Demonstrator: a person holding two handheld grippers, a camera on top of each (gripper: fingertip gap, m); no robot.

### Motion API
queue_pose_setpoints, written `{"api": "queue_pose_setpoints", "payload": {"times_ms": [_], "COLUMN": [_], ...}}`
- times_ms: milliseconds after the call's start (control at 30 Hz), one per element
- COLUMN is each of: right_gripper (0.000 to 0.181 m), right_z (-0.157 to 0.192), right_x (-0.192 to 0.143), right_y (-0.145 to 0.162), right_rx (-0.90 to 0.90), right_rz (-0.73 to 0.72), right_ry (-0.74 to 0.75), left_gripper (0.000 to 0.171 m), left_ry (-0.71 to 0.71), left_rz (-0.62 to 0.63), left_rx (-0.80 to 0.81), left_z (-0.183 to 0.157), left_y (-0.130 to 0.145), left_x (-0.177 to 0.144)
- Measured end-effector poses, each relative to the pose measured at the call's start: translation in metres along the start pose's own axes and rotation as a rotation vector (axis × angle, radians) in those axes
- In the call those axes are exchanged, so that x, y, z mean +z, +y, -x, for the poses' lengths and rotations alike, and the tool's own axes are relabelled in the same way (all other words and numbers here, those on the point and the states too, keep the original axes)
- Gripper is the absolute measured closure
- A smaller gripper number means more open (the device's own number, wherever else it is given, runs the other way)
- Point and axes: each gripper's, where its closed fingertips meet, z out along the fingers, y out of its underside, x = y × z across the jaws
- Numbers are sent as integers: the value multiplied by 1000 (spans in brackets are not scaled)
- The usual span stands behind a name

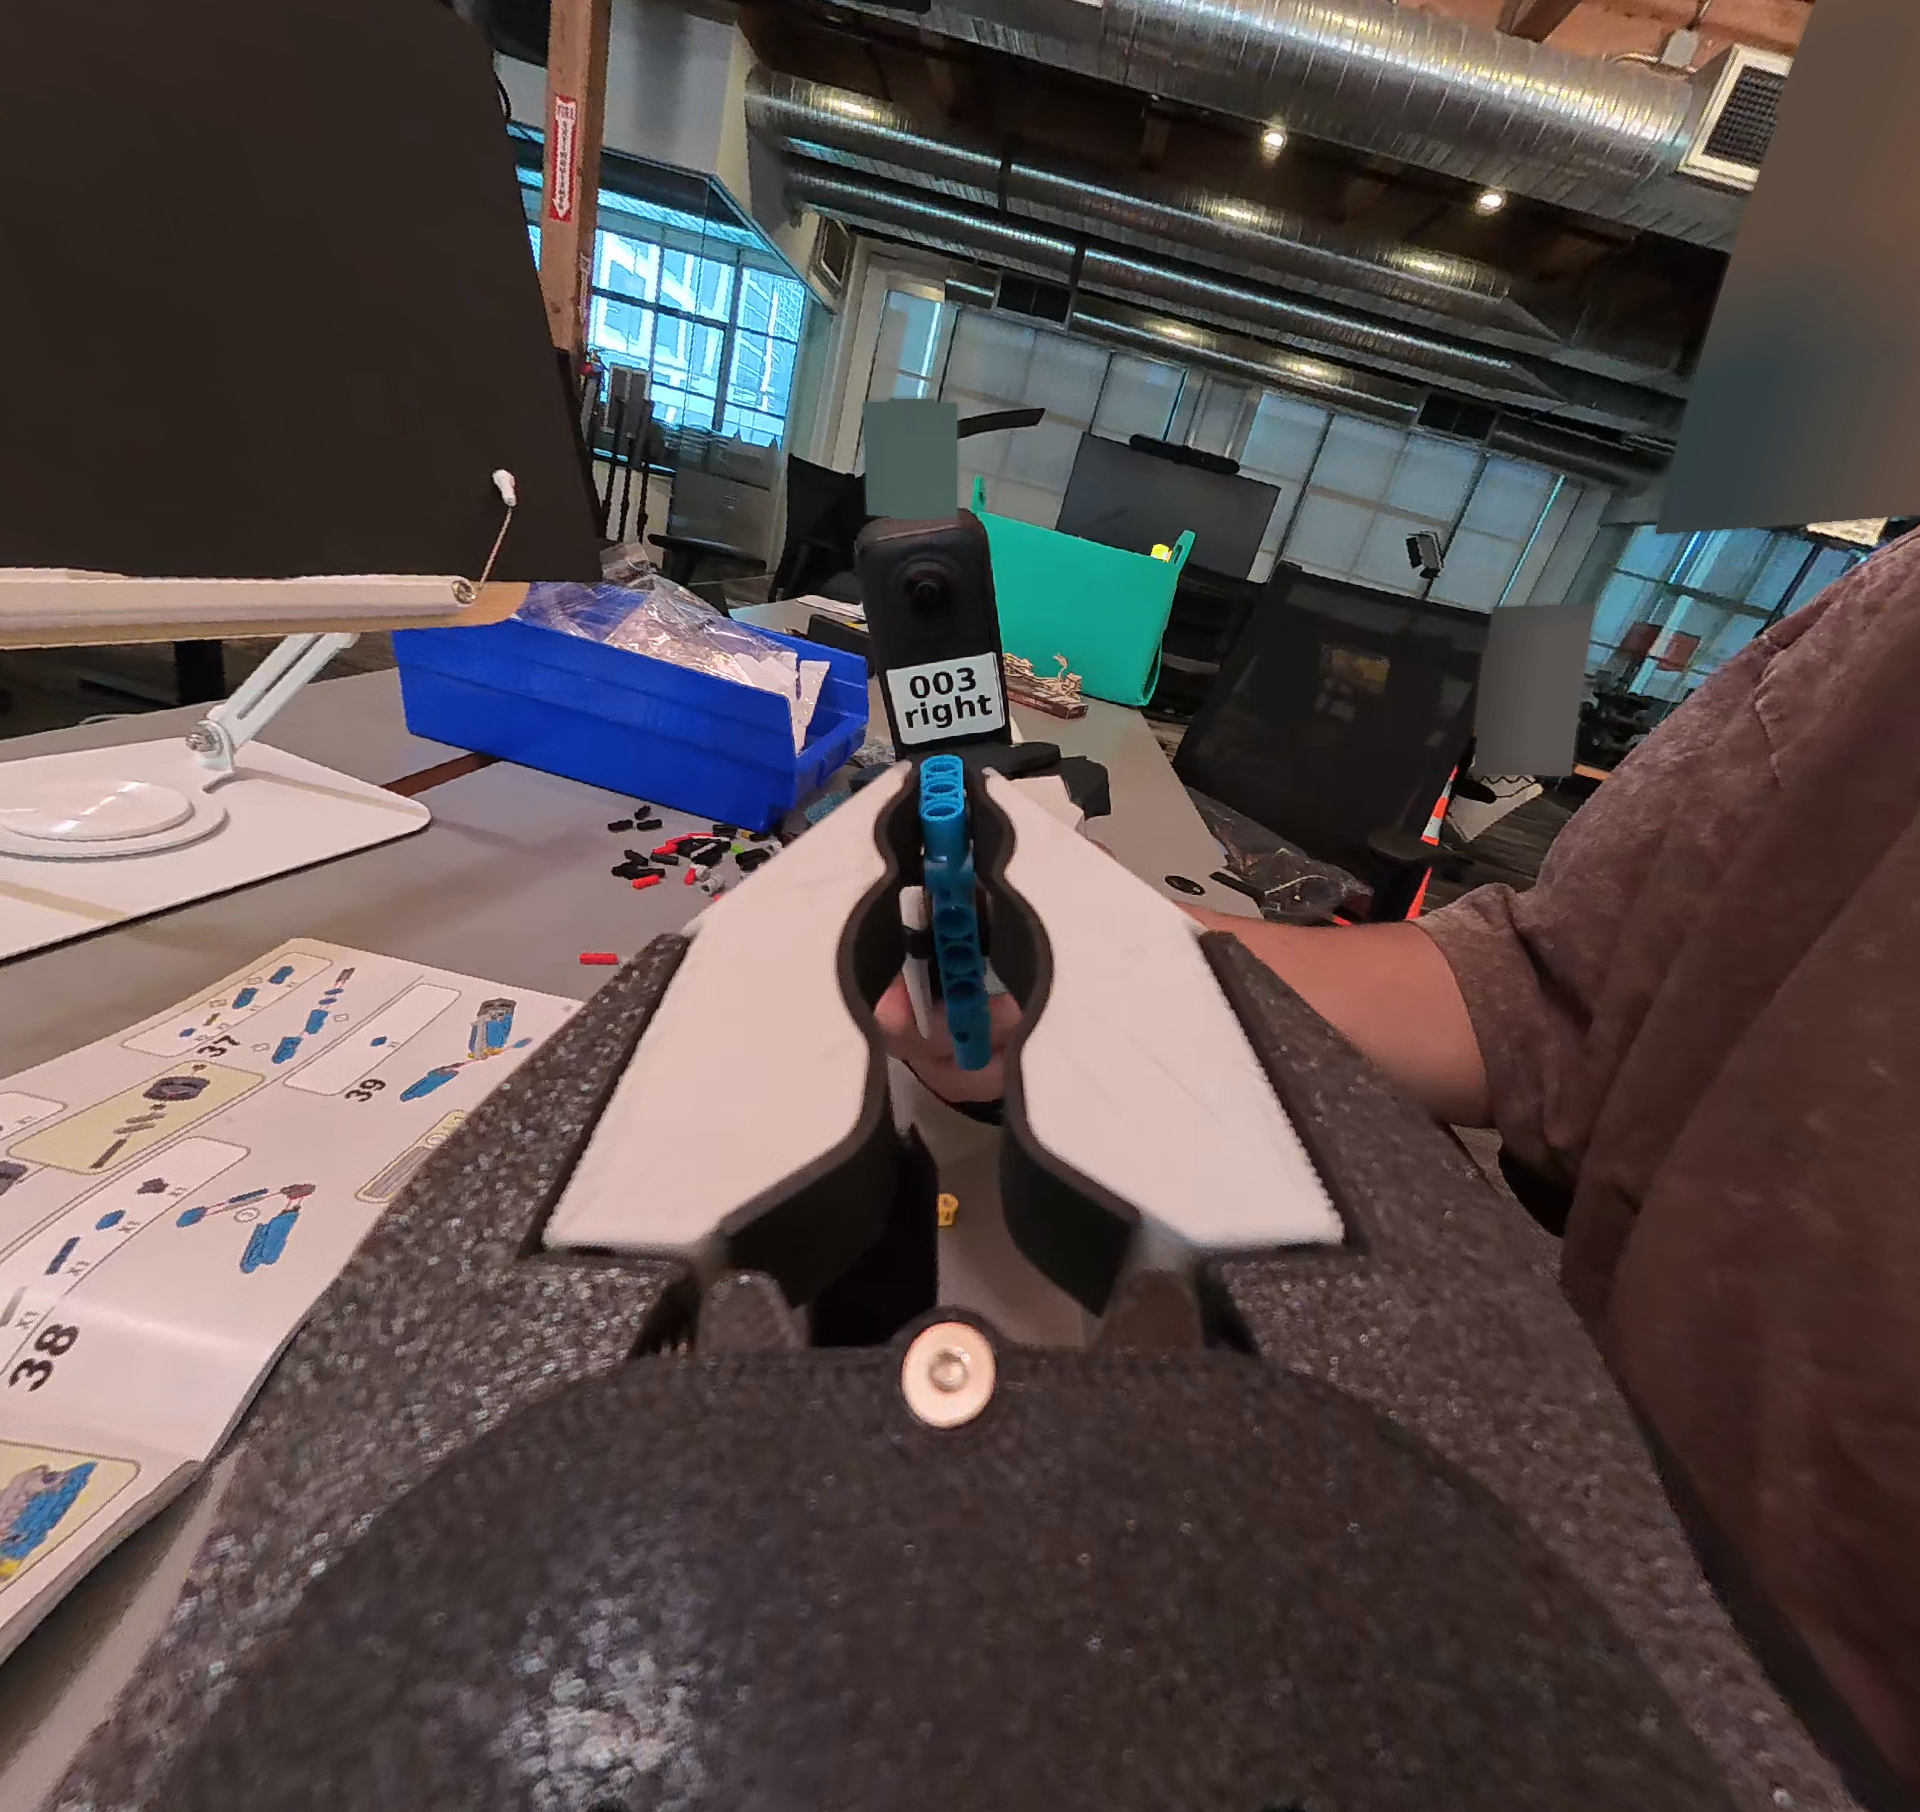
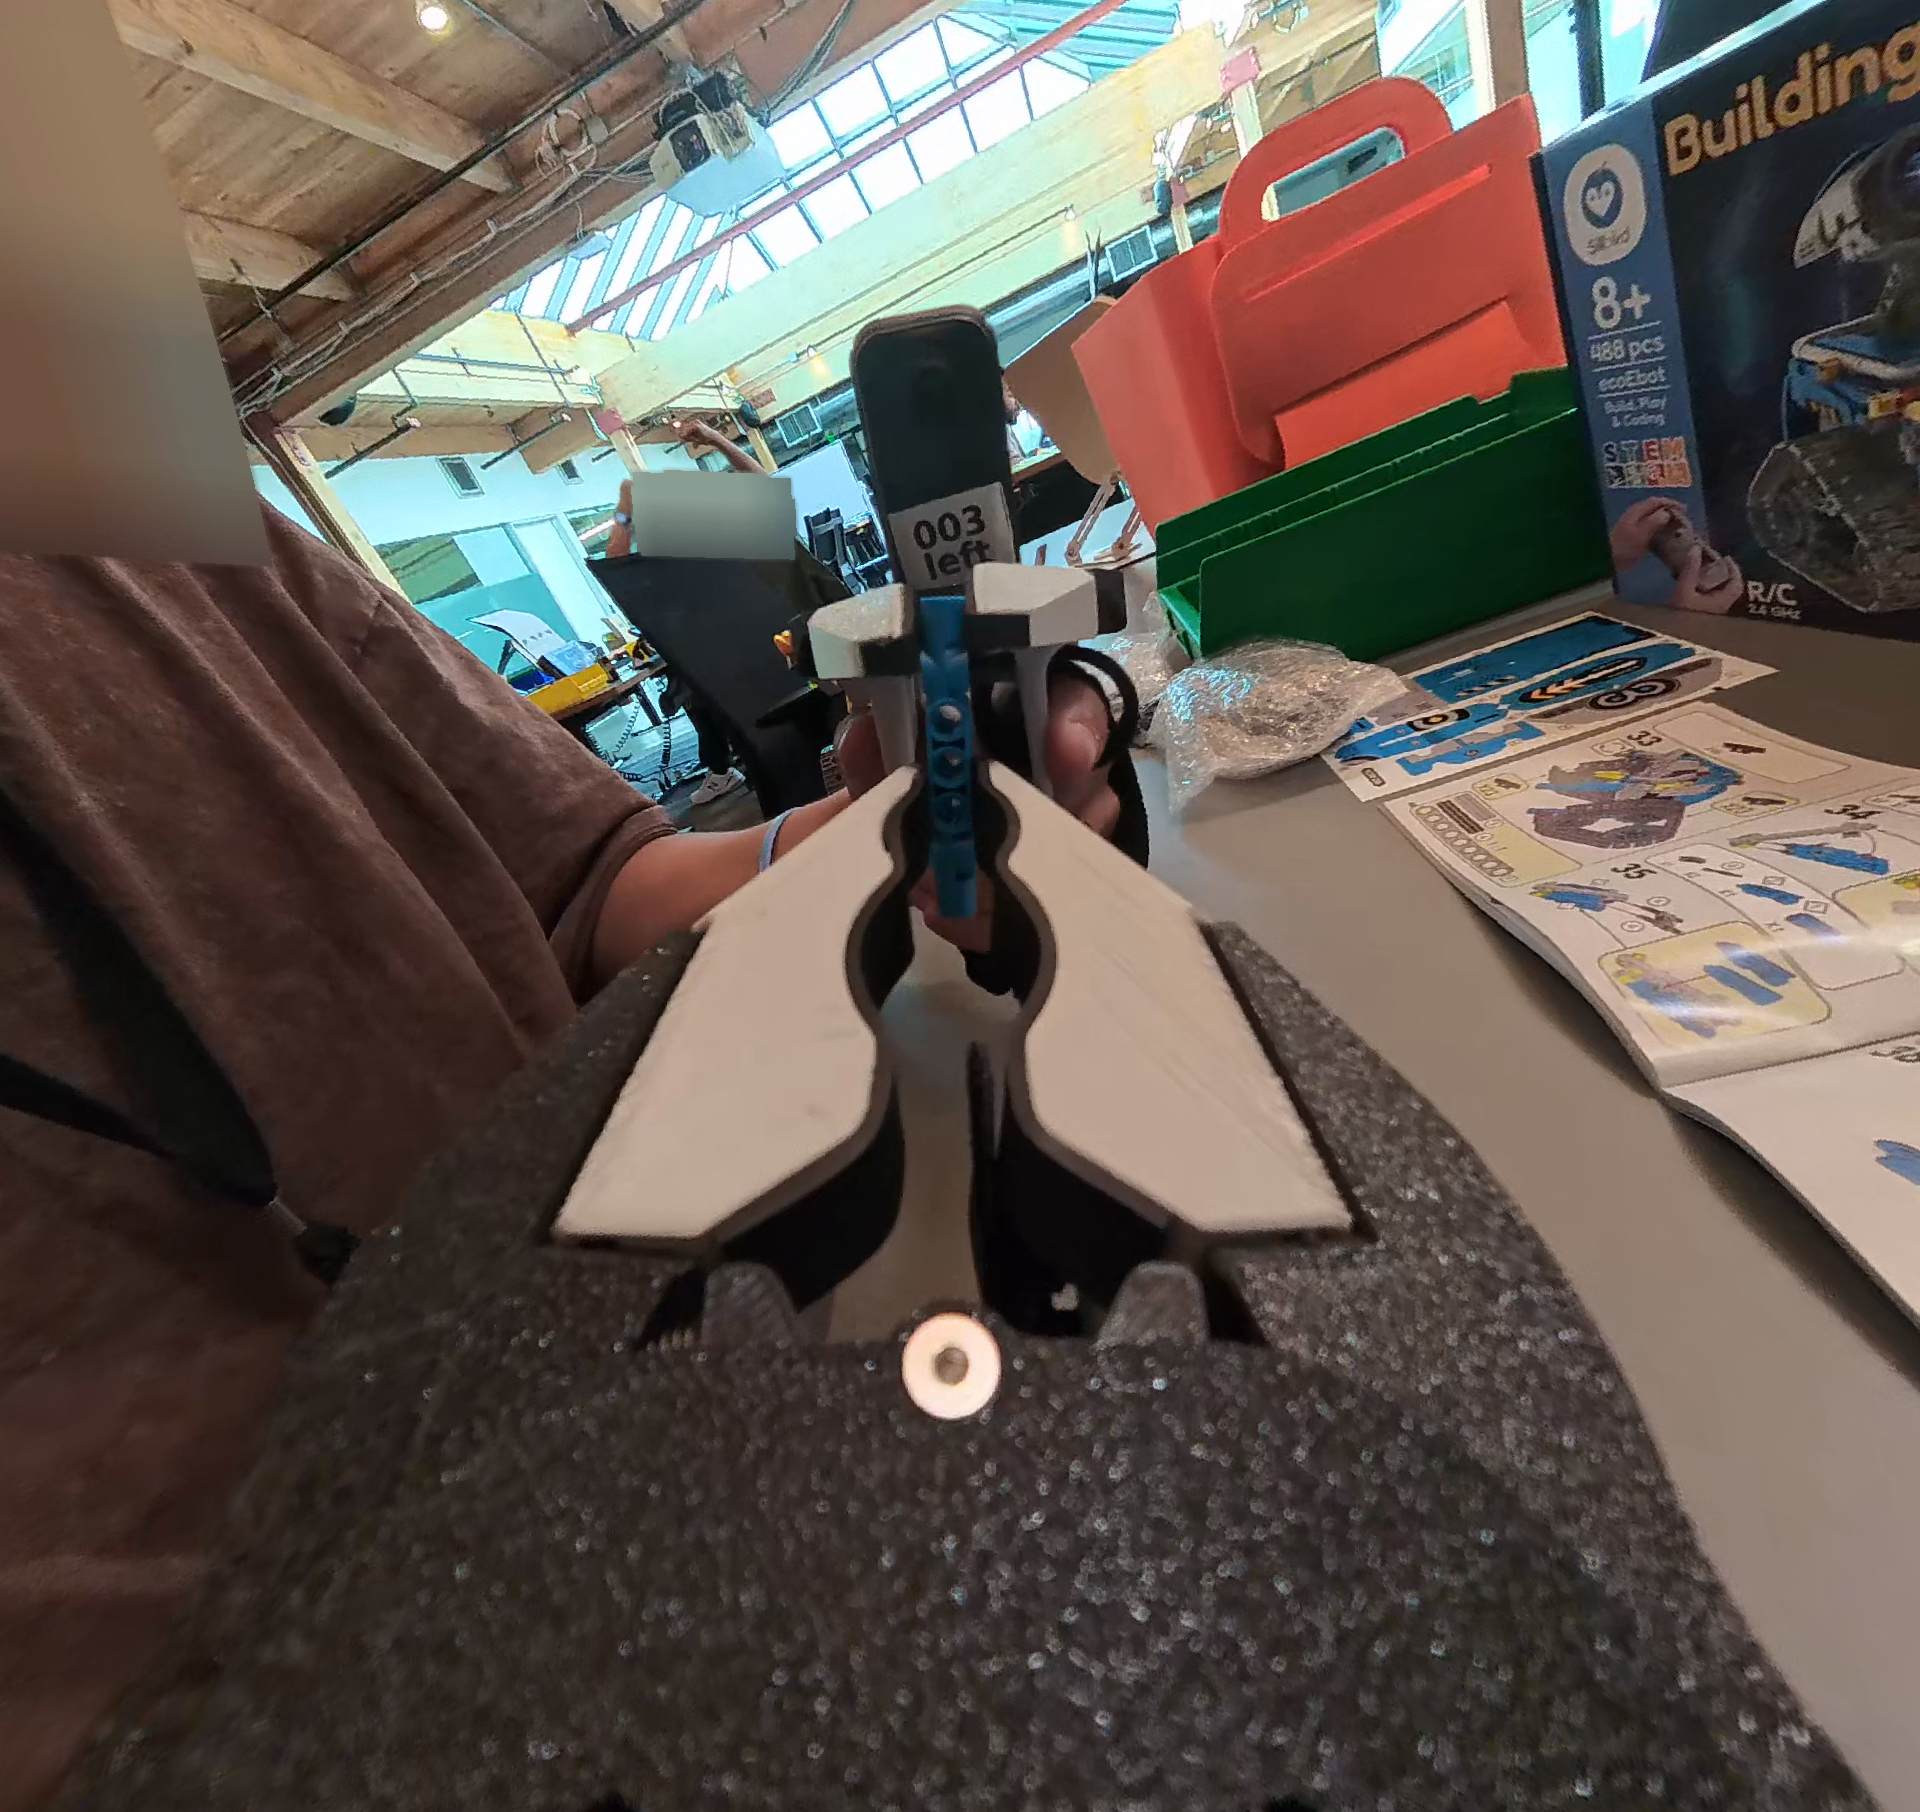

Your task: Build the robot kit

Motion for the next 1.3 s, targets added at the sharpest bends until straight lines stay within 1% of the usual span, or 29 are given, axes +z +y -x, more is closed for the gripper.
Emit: {"api": "queue_pose_setpoints", "payload": {"times_ms": [167, 267, 533, 633, 700, 800, 900, 933, 967, 1033, 1167, 1200, 1267, 1300], "right_gripper": [175, 174, 175, 175, 175, 175, 175, 175, 175, 175, 175, 175, 175, 175], "right_z": [7, 11, 13, 15, 17, 18, 20, 21, 20, 18, 9, 7, 6, 4], "right_x": [-1, -2, 0, -2, -4, -7, -8, -9, -10, -13, -27, -27, -24, -23], "right_y": [-10, -15, -19, -24, -29, -33, -37, -40, -41, -47, -61, -59, -57, -56], "right_rx": [24, 46, 27, 53, 58, 52, 71, 89, 104, 139, 211, 220, 199, 180], "right_rz": [-69, -110, -156, -197, -228, -256, -297, -325, -344, -411, -542, -533, -500, -485], "right_ry": [-52, -86, -95, -124, -141, -144, -170, -186, -190, -209, -226, -218, -192, -159], "left_gripper": [162, 159, 161, 155, 143, 137, 140, 141, 146, 151, 151, 151, 163, 164], "left_ry": [11, 32, 24, 7, -12, -4, 6, -2, -12, -27, -36, -56, -96, -103], "left_rz": [-97, -132, -157, -187, -199, -198, -204, -224, -252, -278, -252, -245, -231, -211], "left_rx": [10, -3, 1, 3, -23, -56, -83, -84, -83, -73, -52, -40, -17, -14], "left_z": [-5, -9, -9, -8, -4, -4, -8, -8, -7, -8, -11, -10, -3, 0], "left_y": [-11, -17, -22, -26, -28, -25, -19, -20, -22, -24, -18, -17, -15, -13], "left_x": [0, -1, -2, -4, -4, -1, 7, 8, 8, 8, 14, 15, 13, 12]}}
